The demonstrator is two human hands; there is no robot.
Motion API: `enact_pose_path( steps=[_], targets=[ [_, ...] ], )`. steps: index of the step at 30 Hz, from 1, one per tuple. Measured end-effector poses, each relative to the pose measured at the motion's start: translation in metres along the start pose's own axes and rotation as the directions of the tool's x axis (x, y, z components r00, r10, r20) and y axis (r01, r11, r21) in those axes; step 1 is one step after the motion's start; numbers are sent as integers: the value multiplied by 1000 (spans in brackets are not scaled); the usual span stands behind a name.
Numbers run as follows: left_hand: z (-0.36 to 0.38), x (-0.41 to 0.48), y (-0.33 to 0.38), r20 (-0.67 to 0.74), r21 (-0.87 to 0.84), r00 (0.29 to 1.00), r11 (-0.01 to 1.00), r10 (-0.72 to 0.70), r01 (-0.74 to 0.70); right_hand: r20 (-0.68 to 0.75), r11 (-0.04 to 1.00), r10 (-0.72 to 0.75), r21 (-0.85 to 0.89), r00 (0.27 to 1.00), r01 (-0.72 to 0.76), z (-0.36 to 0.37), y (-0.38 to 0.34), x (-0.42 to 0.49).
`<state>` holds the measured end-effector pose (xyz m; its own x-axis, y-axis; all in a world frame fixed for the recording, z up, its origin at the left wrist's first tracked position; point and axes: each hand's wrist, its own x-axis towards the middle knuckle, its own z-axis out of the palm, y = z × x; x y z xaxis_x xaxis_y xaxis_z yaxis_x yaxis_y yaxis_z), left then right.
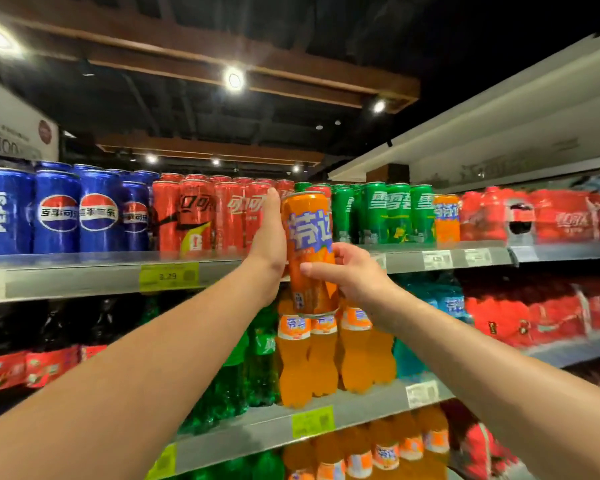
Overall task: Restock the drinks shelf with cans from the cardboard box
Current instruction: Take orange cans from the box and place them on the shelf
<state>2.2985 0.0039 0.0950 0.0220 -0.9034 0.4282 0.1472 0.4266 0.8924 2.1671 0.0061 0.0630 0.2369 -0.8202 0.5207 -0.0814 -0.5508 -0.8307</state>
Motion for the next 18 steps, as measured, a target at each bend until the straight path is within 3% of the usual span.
enact_pose_path(
  steps=[13,18],
  targets=[
    [168,5,-48,90,-16,996,1000,-8,9,-111,992,55,-106,992,-67,-165,29,-44],
    [208,23,-65,170,-32,985,999,1,5,-192,995,61,-62,979,-74,-206,43,-39]
  ],
)
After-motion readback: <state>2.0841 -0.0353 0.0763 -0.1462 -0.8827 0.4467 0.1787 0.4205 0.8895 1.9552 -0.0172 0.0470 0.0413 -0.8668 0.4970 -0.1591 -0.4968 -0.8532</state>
